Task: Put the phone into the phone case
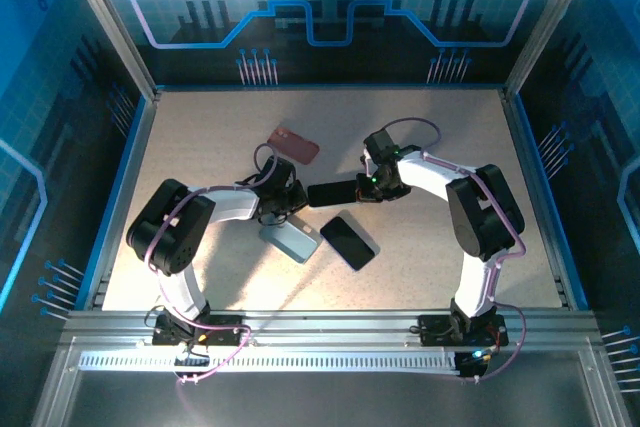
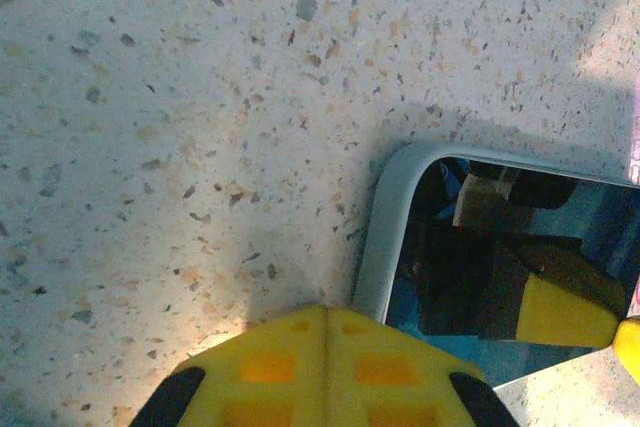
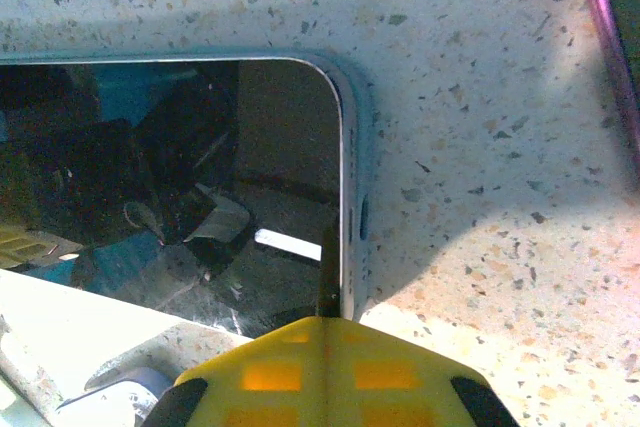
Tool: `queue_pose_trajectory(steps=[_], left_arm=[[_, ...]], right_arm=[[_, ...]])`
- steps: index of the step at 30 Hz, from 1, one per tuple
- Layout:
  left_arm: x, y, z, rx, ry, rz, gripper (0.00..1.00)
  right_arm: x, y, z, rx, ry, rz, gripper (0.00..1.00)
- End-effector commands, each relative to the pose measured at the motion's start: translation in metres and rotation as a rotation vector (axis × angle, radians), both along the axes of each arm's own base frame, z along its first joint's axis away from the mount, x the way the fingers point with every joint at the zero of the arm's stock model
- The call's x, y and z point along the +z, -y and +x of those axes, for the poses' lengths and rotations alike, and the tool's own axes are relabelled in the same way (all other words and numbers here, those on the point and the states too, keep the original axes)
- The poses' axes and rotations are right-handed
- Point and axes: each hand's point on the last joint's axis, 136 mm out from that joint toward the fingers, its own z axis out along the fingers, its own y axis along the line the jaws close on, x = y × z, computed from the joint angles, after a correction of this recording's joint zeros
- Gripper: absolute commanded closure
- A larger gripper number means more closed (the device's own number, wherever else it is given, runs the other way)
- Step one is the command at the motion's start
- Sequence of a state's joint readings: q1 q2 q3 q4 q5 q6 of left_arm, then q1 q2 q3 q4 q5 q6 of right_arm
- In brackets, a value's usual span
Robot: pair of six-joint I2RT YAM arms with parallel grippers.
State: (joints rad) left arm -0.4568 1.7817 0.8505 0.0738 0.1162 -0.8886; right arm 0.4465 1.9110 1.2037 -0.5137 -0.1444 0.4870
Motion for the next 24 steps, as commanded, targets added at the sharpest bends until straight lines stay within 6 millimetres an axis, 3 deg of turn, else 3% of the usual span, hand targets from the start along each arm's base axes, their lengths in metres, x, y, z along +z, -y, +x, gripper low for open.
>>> queue_pose_trajectory(steps=[1, 13, 24], left_arm=[[-0.011, -0.005, -0.002, 0.011, -0.028, 0.047, 1.0], [-0.013, -0.004, 0.001, 0.026, -0.034, 0.038, 1.0], [-0.001, 0.001, 0.015, 0.016, -0.013, 0.052, 1.0]], right_arm=[[-0.107, -0.016, -0.088, 0.109, -0.297, -0.072, 1.0], [-0.123, -0.019, -0.095, 0.12, -0.34, -0.059, 1.0], [-0.129, -0.018, -0.096, 0.165, -0.346, -0.096, 1.0]])
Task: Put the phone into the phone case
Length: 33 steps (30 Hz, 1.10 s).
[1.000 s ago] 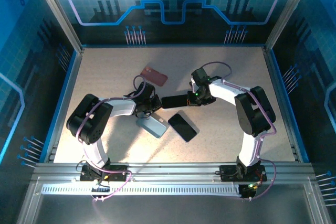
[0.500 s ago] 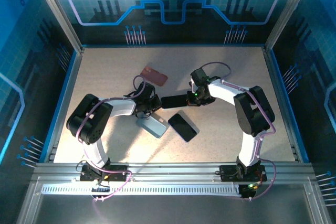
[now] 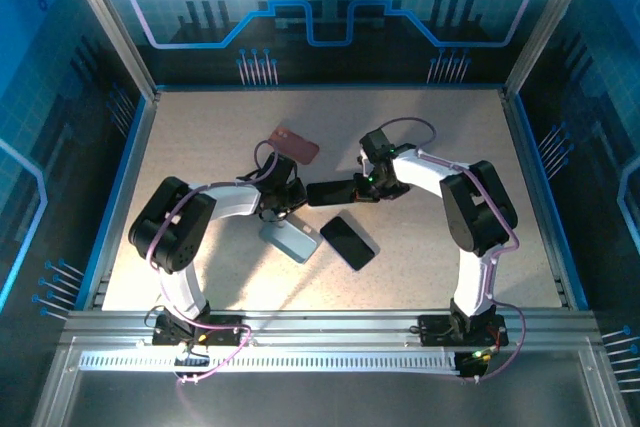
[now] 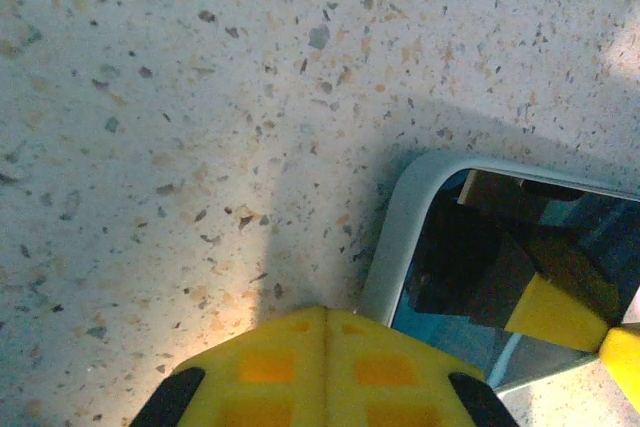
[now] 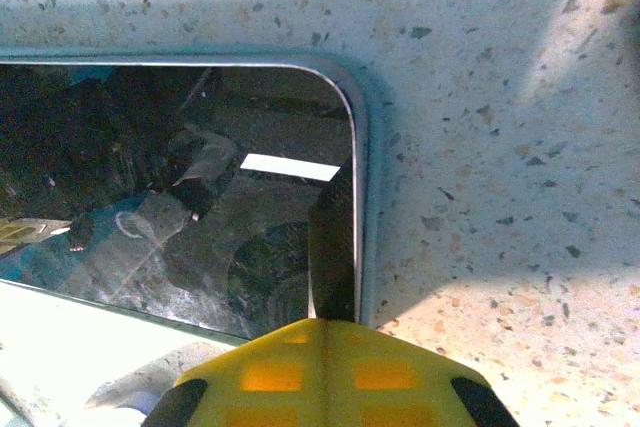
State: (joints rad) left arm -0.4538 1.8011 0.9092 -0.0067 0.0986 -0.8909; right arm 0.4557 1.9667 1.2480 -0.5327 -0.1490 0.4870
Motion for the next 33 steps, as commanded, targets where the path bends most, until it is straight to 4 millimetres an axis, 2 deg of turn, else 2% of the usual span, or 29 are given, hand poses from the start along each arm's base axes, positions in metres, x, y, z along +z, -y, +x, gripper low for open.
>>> queue_pose_trajectory(steps=[1, 5, 16, 21, 27, 33], left_arm=[[-0.002, 0.002, 0.011, -0.002, 0.019, 0.033, 1.0], [-0.002, 0.001, 0.014, -0.006, 0.019, 0.052, 1.0], [0.01, -0.001, 0.032, -0.015, 0.057, 0.08, 1.0], [0.023, -0.004, 0.035, -0.007, 0.082, 0.088, 1.0], [0.04, -0.014, 0.034, -0.015, 0.116, 0.146, 1.0], [0.054, -0.014, 0.033, -0.019, 0.148, 0.138, 1.0]], right_arm=[[-0.12, -0.013, -0.099, 0.155, -0.323, -0.082, 1.0], [-0.106, -0.017, -0.096, 0.148, -0.299, -0.052, 1.0], [-0.025, -0.041, -0.073, 0.073, -0.172, 0.12, 1.0], [0.01, -0.046, -0.061, 0.052, -0.118, 0.176, 1.0], [0.056, -0.042, -0.038, 0.047, -0.018, 0.212, 1.0], [0.076, -0.029, -0.02, 0.05, 0.034, 0.208, 1.0]])
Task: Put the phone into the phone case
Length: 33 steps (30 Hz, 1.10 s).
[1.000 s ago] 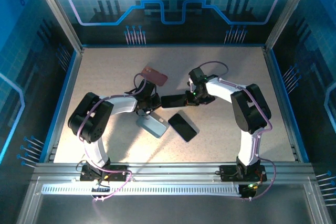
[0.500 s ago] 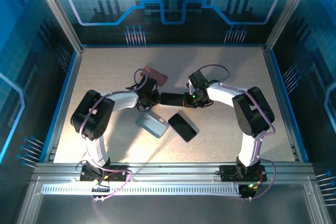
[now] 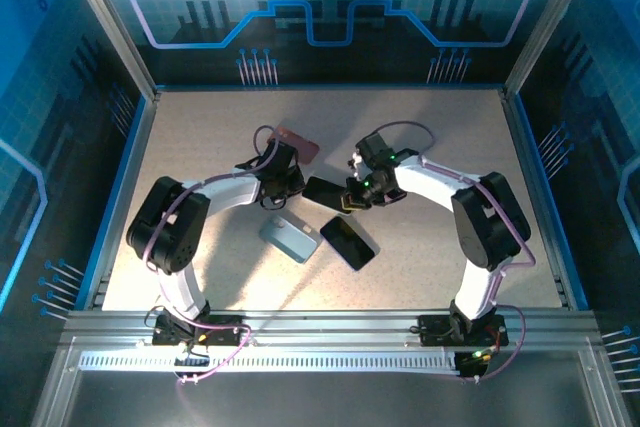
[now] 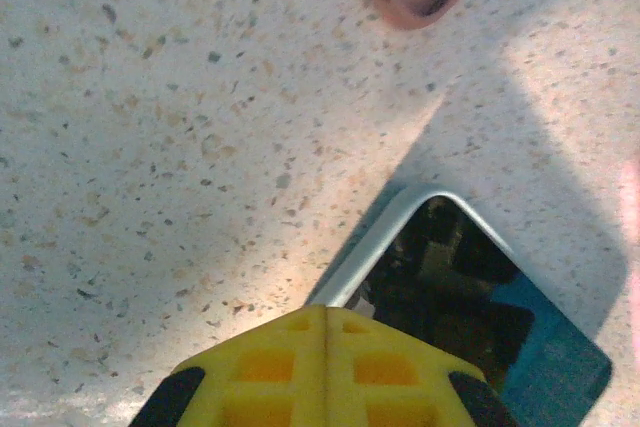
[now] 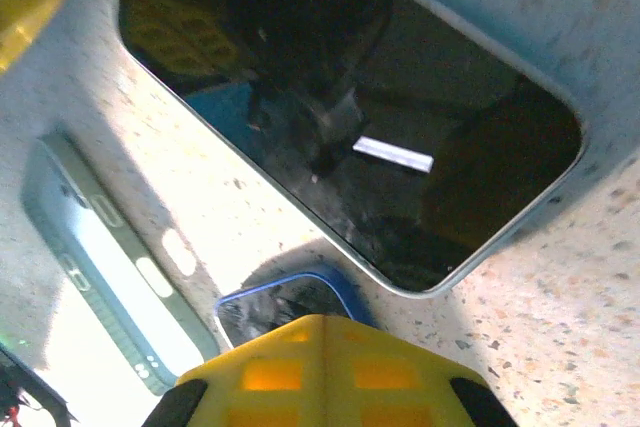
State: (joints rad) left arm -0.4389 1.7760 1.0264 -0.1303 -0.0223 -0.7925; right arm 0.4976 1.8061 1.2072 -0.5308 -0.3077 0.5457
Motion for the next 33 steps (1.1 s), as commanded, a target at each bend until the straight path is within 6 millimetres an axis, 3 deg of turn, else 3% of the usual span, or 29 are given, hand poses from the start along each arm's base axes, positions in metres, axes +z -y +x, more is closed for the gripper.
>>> queue_pose_trajectory(steps=[1, 11, 33], left_arm=[[0.023, 0.003, 0.005, -0.028, 0.056, 0.009, 1.0], [0.007, 0.021, -0.002, -0.066, 0.006, -0.011, 1.0], [-0.041, 0.006, -0.031, -0.086, -0.136, 0.075, 1.0]], right_arm=[[0.018, 0.009, 0.007, 0.012, 0.027, 0.013, 1.0], [0.003, 0.04, 0.028, -0.041, 0.019, -0.015, 1.0], [-0.013, 0.045, 0.03, -0.055, 0.001, -0.019, 1.0]])
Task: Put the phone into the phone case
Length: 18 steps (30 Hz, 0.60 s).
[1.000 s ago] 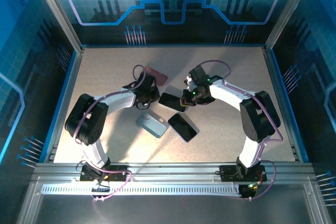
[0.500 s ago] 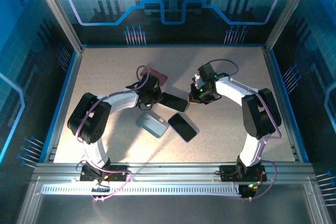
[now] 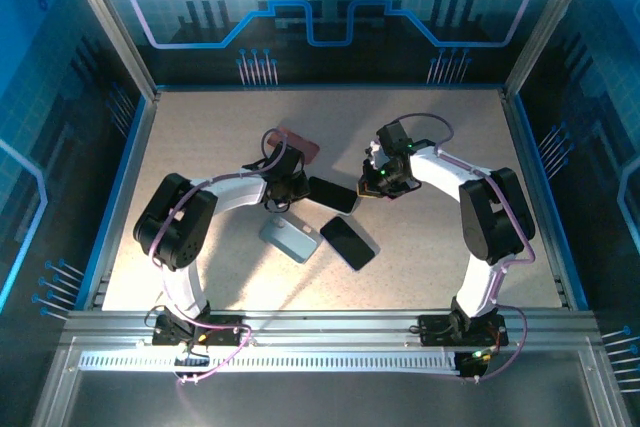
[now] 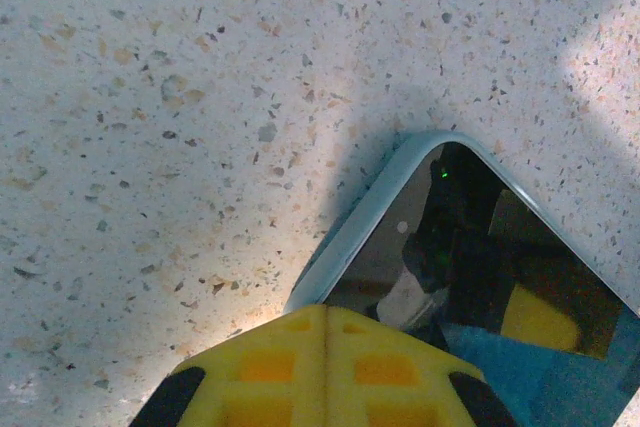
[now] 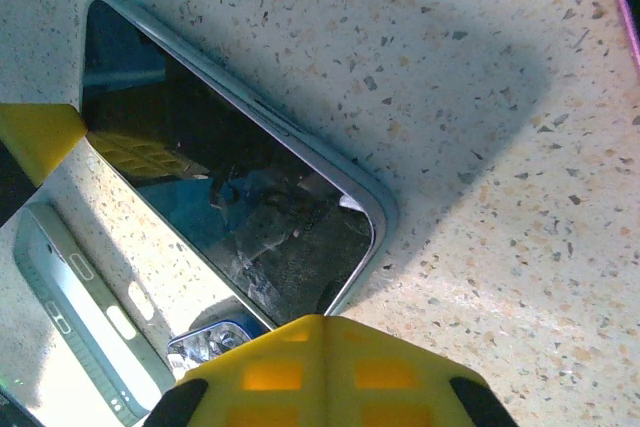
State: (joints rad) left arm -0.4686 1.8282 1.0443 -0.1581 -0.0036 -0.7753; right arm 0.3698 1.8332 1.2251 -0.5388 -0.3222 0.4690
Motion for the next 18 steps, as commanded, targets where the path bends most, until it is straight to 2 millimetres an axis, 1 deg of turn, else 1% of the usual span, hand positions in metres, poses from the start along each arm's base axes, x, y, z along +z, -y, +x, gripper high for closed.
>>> queue_pose_trajectory(steps=[1, 7, 10, 13, 18], left_arm=[[-0.023, -0.007, -0.02, -0.033, -0.082, 0.056, 1.0], [-0.033, -0.011, -0.027, -0.039, -0.106, 0.08, 1.0], [-0.038, -0.012, -0.03, -0.043, -0.117, 0.087, 1.0], [-0.04, -0.014, -0.032, -0.04, -0.126, 0.089, 1.0], [-0.038, -0.014, -0.031, -0.041, -0.116, 0.09, 1.0]], right_arm=[[-0.011, 0.005, 0.0, 0.003, -0.018, -0.016, 1.0], [-0.023, 0.008, 0.002, 0.002, -0.029, -0.043, 1.0], [-0.027, 0.007, 0.003, 0.002, -0.032, -0.044, 1.0], [-0.028, 0.006, 0.005, 0.004, -0.028, -0.046, 1.0], [-0.028, 0.005, 0.01, 0.006, -0.012, -0.059, 1.0]])
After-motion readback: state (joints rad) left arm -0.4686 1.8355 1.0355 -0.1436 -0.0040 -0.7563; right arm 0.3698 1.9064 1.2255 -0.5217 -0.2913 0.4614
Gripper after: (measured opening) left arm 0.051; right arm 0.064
